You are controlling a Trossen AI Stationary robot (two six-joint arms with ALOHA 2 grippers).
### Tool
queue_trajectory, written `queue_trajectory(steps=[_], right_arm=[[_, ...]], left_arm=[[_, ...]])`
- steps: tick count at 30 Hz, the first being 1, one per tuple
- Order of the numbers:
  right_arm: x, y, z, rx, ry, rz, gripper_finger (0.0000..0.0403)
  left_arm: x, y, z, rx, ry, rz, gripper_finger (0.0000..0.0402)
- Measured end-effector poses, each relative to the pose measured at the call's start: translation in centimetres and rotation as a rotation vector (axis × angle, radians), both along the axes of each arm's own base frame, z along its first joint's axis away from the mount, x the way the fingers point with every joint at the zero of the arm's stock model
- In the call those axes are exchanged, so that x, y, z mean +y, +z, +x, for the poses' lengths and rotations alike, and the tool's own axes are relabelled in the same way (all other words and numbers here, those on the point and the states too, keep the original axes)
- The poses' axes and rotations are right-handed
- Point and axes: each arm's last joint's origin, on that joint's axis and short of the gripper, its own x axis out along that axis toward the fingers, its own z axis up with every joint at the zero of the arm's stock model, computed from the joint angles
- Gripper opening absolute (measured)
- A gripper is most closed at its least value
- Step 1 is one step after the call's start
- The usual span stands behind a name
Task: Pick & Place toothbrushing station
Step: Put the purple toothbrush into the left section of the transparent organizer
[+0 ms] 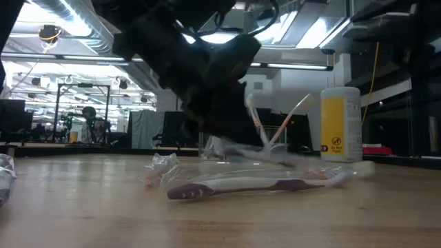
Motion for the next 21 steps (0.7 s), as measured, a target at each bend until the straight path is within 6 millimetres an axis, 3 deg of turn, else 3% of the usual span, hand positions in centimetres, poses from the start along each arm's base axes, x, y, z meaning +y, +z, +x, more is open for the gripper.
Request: queue_trajectory(steps=[3,9,14,21], right_arm=[[0.5,0.2,-0.1,-0.043,-0.017,0.014,0.0127],[1.5,0.6,0.2,-0.115,-0.030,0.072,0.0127],[2.4,0.9,1.0,-0.229,-0.128,0.166,0.0127],[3.9,1.4,2.8,-0.375,-0.104,0.346,0.0127]], left_arm=[[-0.3,0.1,-0.2,-0.007,0.047,0.018,0.0002],[-1.5,2.3,-0.5,-0.114,0.096,0.028,0.0002],[-2.4,4.7,-1.1,-0.210,0.168,0.023,0.0002],[-4.0,9.0,-1.3,-0.344,0.209,0.071,0.0002]])
